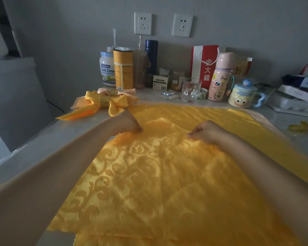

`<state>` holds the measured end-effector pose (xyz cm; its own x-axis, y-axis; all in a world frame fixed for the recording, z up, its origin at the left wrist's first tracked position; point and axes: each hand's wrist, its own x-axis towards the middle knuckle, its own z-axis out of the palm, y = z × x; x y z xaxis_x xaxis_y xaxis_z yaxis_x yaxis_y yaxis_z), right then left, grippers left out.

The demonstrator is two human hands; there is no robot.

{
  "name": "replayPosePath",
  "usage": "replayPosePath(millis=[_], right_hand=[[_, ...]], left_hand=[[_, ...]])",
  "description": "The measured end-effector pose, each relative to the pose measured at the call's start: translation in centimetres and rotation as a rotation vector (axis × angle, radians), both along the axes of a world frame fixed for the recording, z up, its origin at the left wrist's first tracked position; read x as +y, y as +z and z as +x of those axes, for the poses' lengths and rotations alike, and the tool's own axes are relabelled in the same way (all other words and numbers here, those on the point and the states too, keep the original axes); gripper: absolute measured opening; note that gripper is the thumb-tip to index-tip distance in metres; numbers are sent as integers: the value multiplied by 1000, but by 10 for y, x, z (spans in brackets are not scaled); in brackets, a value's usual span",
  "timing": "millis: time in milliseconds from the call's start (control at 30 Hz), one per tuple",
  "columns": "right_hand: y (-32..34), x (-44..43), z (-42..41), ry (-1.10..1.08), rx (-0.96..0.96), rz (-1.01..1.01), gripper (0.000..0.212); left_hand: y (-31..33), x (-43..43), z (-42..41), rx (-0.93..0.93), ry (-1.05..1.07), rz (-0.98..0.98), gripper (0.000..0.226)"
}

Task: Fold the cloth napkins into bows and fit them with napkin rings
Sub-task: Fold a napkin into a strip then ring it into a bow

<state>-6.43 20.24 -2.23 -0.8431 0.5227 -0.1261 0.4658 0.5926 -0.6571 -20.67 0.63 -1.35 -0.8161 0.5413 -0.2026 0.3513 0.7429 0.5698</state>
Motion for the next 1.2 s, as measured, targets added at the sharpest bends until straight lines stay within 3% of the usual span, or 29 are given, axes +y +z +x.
replayPosePath(millis=[167, 367, 567, 700, 833, 967, 1200], right_hand=[[2, -1, 0, 53, -54, 16, 27], [0, -3, -3, 39, -21, 21, 17], [-13, -8, -5, 20, 109, 76, 20], [-31, -11, -3, -14, 228, 218, 22], [-36, -11, -4, -5, 272, 241, 18], [-36, -8, -2, 60, 355, 192, 15], [-32, -11, 7, 122, 428, 173, 38]], left_hand=[[8, -4, -1, -110, -20, -16, 42], [6, -3, 2, -92, 17, 52, 32], [-6, -1, 9, 101, 17, 134, 25], [-29, -4, 16, 260, 104, 258, 20], [-41, -7, 17, 302, 133, 326, 19], [-39, -10, 16, 197, 93, 388, 26], [-36, -25, 23, 320, 33, 399, 30]])
